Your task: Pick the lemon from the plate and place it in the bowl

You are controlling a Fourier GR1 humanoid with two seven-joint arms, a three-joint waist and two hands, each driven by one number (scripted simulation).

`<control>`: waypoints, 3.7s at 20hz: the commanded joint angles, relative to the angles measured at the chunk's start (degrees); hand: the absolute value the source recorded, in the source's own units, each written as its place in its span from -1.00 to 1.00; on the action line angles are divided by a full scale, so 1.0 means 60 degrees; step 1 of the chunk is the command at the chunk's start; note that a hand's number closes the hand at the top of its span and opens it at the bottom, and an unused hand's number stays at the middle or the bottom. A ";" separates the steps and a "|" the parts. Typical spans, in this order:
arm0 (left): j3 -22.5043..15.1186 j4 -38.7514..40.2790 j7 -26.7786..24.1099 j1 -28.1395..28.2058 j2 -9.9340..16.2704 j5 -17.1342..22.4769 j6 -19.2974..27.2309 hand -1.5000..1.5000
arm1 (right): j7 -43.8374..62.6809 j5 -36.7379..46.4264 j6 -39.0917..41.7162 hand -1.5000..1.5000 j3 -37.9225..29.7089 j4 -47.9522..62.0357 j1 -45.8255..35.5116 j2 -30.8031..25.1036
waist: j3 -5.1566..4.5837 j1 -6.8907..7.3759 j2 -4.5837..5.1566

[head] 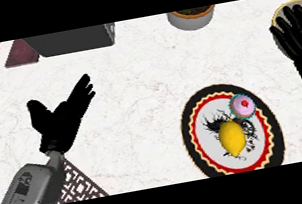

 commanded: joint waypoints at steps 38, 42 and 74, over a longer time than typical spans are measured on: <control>-0.0049 -0.0925 -0.1000 0.0445 -0.0801 -0.0144 0.0105 0.00 | 1.3507 1.5849 0.1741 -1.00 0.4611 -0.2747 0.2643 0.3511 | -0.0416 -0.0088 0.0104; -0.0114 -0.0896 -0.1291 0.0863 -0.0946 -0.0057 -0.0035 0.00 | 1.3909 1.5581 0.1532 -1.00 0.4625 -0.1976 0.2372 0.3533 | -0.0408 -0.0044 0.0109; 0.0356 -0.1157 -0.1250 0.1422 -0.0745 -0.0005 -0.0677 0.00 | 1.3928 1.4805 0.1573 -1.00 0.3730 0.0015 0.1301 0.3545 | -0.0387 -0.0207 0.0033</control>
